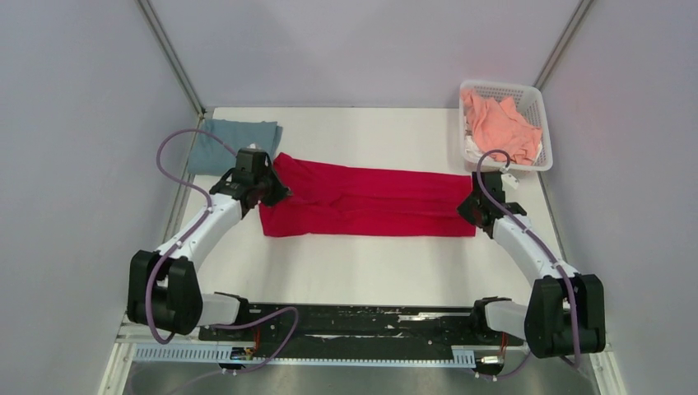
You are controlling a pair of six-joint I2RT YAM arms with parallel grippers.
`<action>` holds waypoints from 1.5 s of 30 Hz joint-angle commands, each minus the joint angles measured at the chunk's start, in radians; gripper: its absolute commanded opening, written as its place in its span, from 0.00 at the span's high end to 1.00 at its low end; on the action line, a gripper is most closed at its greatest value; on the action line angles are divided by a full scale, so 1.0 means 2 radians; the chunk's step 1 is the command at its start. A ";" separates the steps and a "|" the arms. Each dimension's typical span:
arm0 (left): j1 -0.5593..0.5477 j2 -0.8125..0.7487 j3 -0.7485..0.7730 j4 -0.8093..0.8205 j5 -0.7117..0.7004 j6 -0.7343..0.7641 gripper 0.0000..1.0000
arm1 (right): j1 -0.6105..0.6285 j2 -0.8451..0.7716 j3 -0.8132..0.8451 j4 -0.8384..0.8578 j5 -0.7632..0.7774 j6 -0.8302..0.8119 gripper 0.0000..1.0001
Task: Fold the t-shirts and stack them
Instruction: Fold the other side of the tshirt into a rectangle, then rotate the tshirt 90 degrees
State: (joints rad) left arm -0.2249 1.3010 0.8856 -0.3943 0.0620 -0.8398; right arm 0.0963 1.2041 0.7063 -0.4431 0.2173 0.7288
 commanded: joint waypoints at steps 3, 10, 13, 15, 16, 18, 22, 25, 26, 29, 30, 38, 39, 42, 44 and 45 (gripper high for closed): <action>0.011 0.046 0.051 0.048 0.006 0.029 1.00 | -0.004 0.033 0.035 0.042 0.012 -0.004 1.00; 0.023 0.112 0.102 0.047 0.020 0.046 1.00 | -0.008 0.042 0.037 0.054 0.022 0.006 1.00; 0.025 0.136 0.124 0.047 0.020 0.058 1.00 | -0.010 0.044 0.035 0.055 0.028 0.008 1.00; 0.025 0.154 0.140 0.047 0.022 0.070 1.00 | -0.012 0.046 0.033 0.056 0.029 0.011 1.00; 0.025 0.160 0.147 0.047 0.025 0.074 1.00 | -0.012 0.047 0.032 0.057 0.030 0.011 1.00; 0.026 0.180 0.166 0.045 0.028 0.087 1.00 | -0.014 0.047 0.031 0.058 0.033 0.010 1.00; 0.026 0.215 0.202 0.021 0.004 0.096 0.98 | -0.016 0.050 0.028 0.064 0.035 0.014 0.97; 0.029 0.243 0.225 0.023 0.008 0.097 0.81 | -0.017 0.064 0.034 0.067 0.038 0.014 0.91; 0.030 0.257 0.232 0.017 0.011 0.099 0.77 | -0.018 0.070 0.037 0.068 0.040 0.014 0.90; 0.032 0.286 0.284 -0.005 0.002 0.101 0.46 | -0.021 0.089 0.056 0.070 0.059 0.015 0.67; 0.033 0.299 0.308 -0.021 -0.003 0.101 0.37 | -0.022 0.091 0.064 0.070 0.064 0.010 0.51; 0.036 0.255 0.300 -0.052 -0.014 0.089 0.00 | -0.015 0.007 0.047 0.068 0.044 -0.019 0.00; 0.036 0.245 0.285 -0.033 0.007 0.087 0.00 | -0.012 -0.003 0.033 0.091 0.015 -0.041 0.00; 0.031 0.213 0.204 0.006 0.057 0.070 0.00 | -0.002 0.005 0.017 0.143 -0.070 -0.101 0.00; 0.024 0.214 0.170 0.032 0.089 0.060 0.00 | 0.006 0.049 0.033 0.166 -0.129 -0.119 0.00; 0.019 0.224 0.162 0.044 0.102 0.051 0.00 | 0.013 0.076 0.048 0.175 -0.149 -0.132 0.00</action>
State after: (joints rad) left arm -0.1623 1.7573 1.3037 -0.4210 0.1322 -0.6769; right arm 0.0853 1.2217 0.7620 -0.2356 0.1646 0.6044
